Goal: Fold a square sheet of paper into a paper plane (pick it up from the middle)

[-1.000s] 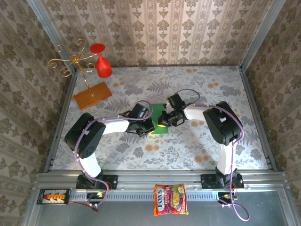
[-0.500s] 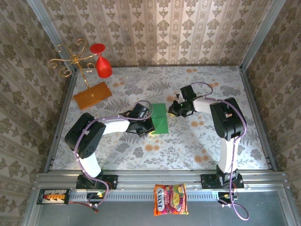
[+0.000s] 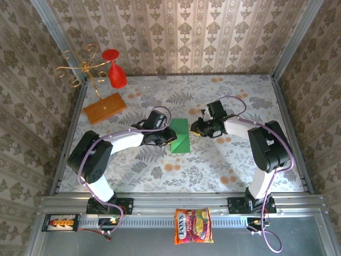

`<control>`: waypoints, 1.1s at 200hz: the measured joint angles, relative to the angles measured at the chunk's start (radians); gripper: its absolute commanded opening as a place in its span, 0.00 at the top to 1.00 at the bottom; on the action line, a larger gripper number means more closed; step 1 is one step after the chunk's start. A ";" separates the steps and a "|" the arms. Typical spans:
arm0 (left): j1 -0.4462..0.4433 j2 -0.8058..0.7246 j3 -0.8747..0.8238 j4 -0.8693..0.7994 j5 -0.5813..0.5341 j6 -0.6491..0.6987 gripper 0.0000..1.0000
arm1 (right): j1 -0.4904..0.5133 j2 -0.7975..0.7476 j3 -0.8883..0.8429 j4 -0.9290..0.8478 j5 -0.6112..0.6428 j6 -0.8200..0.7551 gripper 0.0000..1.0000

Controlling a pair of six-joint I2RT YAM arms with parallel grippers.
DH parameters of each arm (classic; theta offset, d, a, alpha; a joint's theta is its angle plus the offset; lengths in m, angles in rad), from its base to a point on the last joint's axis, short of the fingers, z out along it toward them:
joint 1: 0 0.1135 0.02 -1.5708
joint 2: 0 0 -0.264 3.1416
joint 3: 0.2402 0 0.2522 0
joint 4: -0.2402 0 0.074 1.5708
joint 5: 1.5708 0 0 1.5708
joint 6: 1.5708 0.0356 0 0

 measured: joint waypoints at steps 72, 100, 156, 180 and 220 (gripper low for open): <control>0.002 0.048 0.000 0.024 0.006 0.000 0.82 | 0.086 0.004 -0.008 0.003 0.006 0.039 0.69; 0.006 0.048 0.000 0.029 0.006 0.000 0.81 | 0.085 0.016 -0.009 0.017 0.008 0.071 0.67; 0.007 0.048 -0.009 0.032 0.006 -0.001 0.81 | 0.087 0.068 -0.009 0.069 -0.008 0.128 0.65; 0.013 0.048 -0.018 0.032 0.006 -0.001 0.81 | 0.089 0.082 -0.009 0.094 -0.024 0.148 0.67; 0.023 0.047 -0.030 0.033 0.005 0.000 0.81 | 0.102 0.096 -0.011 0.153 -0.054 0.187 0.74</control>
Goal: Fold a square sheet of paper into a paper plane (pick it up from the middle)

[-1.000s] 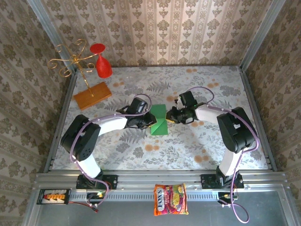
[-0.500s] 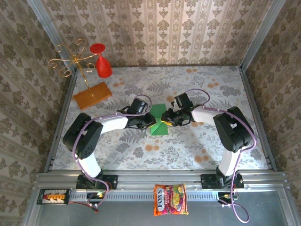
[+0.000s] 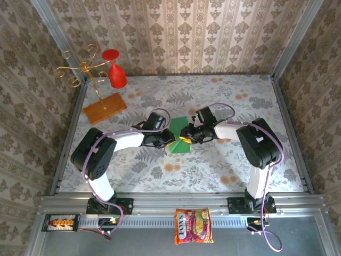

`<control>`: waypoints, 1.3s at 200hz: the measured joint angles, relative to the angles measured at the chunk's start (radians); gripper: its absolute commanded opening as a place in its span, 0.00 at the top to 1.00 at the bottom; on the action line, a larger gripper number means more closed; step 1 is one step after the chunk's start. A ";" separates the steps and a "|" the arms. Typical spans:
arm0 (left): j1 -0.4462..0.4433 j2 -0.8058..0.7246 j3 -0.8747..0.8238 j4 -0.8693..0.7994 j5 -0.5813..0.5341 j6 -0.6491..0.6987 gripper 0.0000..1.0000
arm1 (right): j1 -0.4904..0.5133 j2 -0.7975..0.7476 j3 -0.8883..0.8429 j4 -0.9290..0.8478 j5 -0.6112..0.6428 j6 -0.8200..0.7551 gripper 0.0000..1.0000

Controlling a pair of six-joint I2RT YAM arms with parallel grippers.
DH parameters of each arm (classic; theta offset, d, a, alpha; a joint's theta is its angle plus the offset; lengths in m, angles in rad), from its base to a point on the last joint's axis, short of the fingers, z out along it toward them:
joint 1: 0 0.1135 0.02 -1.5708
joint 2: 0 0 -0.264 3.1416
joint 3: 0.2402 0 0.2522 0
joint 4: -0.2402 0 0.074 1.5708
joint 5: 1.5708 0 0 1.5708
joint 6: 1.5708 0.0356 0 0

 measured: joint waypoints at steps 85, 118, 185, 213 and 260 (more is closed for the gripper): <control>0.023 -0.047 -0.029 -0.001 -0.007 0.000 0.81 | 0.013 0.042 0.000 0.075 -0.013 0.042 0.89; 0.053 -0.122 -0.068 -0.008 -0.022 0.000 0.76 | 0.014 0.040 0.000 0.082 -0.012 0.033 0.95; 0.154 -0.373 -0.187 0.001 -0.041 -0.014 0.41 | -0.010 -0.104 0.000 0.121 -0.022 -0.045 0.96; 0.172 -0.465 -0.204 0.051 -0.037 -0.036 0.23 | -0.040 -0.180 0.005 0.195 -0.081 -0.053 0.96; 0.147 -0.504 -0.207 0.231 0.004 -0.064 0.07 | -0.062 -0.207 0.029 0.324 -0.187 0.024 0.95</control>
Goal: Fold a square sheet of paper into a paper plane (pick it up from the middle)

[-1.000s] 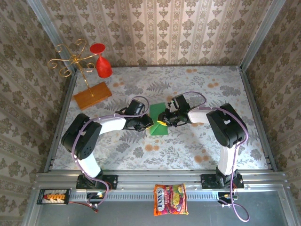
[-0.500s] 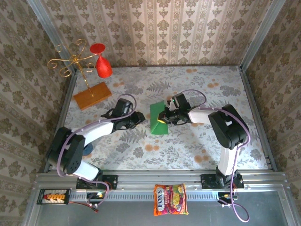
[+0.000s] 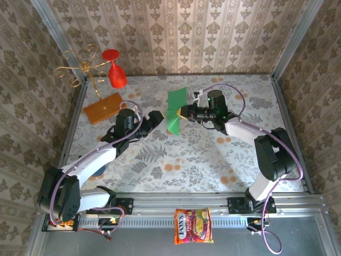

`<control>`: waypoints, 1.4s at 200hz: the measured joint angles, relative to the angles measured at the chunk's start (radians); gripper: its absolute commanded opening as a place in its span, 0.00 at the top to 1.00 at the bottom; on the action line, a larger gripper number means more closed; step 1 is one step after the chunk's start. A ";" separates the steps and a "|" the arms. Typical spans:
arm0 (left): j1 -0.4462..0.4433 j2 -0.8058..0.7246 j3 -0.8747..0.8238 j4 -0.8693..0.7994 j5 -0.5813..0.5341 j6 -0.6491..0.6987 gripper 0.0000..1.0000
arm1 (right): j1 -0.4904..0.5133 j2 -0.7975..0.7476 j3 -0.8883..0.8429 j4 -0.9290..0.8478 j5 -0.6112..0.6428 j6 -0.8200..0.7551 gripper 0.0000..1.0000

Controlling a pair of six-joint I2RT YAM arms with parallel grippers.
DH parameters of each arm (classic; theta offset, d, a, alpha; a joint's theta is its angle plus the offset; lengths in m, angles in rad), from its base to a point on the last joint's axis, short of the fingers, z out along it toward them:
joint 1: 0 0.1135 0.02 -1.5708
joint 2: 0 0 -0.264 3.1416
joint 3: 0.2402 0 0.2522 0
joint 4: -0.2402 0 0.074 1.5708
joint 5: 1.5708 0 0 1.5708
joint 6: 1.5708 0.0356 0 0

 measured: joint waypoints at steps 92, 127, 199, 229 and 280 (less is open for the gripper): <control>-0.050 0.111 0.011 0.256 0.114 -0.032 0.18 | 0.000 0.000 0.000 0.139 -0.128 0.173 0.92; -0.043 0.113 0.011 0.306 0.146 -0.054 0.35 | 0.000 0.000 0.000 0.163 -0.150 0.203 0.90; -0.032 0.113 0.012 0.328 0.164 -0.068 0.64 | -0.005 0.000 0.000 0.168 -0.159 0.221 0.80; -0.022 0.113 0.012 0.332 0.171 -0.072 0.75 | -0.010 0.000 0.000 0.165 -0.159 0.223 0.75; 0.015 0.101 0.011 0.303 0.190 -0.054 0.90 | -0.035 0.000 -0.002 0.084 -0.138 0.177 0.51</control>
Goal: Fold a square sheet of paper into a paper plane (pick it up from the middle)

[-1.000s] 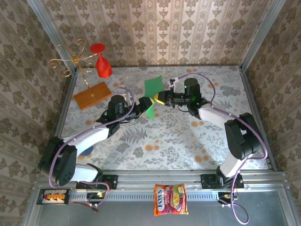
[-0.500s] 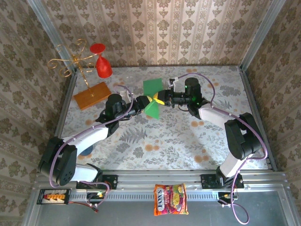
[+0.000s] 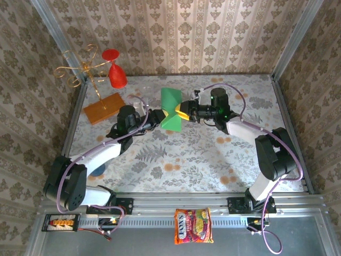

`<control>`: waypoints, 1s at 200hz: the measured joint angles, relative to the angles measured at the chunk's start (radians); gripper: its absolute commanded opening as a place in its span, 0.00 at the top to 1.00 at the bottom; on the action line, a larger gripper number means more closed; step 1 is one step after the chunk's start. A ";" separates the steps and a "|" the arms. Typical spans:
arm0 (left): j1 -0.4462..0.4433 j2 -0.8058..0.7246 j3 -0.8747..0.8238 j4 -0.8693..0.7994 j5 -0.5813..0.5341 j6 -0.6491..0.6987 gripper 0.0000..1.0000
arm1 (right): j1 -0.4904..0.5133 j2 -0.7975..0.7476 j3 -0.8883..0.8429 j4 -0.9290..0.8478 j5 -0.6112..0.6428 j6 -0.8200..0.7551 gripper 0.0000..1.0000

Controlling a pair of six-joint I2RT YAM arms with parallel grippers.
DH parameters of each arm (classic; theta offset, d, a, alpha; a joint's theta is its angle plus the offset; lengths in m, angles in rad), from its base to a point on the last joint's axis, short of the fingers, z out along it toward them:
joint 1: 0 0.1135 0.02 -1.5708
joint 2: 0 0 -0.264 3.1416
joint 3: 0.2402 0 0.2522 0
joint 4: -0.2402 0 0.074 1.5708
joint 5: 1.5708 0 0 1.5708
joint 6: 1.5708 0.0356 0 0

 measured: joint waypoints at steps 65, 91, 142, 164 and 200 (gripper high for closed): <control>0.023 -0.113 0.106 -0.435 -0.109 0.254 0.91 | -0.119 -0.027 -0.063 -0.182 0.130 -0.089 0.42; -0.016 -0.110 0.251 -0.700 -0.286 0.409 0.91 | -0.134 -0.071 -0.062 -0.295 0.214 -0.160 0.42; -0.153 0.049 0.483 -1.069 -0.663 0.582 0.92 | -0.133 -0.135 -0.054 -0.469 0.360 -0.275 0.42; -0.200 0.143 0.545 -1.184 -0.814 0.611 0.92 | -0.134 -0.140 -0.051 -0.512 0.405 -0.299 0.42; -0.282 0.304 0.665 -1.337 -1.033 0.628 0.92 | -0.144 -0.140 -0.051 -0.560 0.449 -0.314 0.42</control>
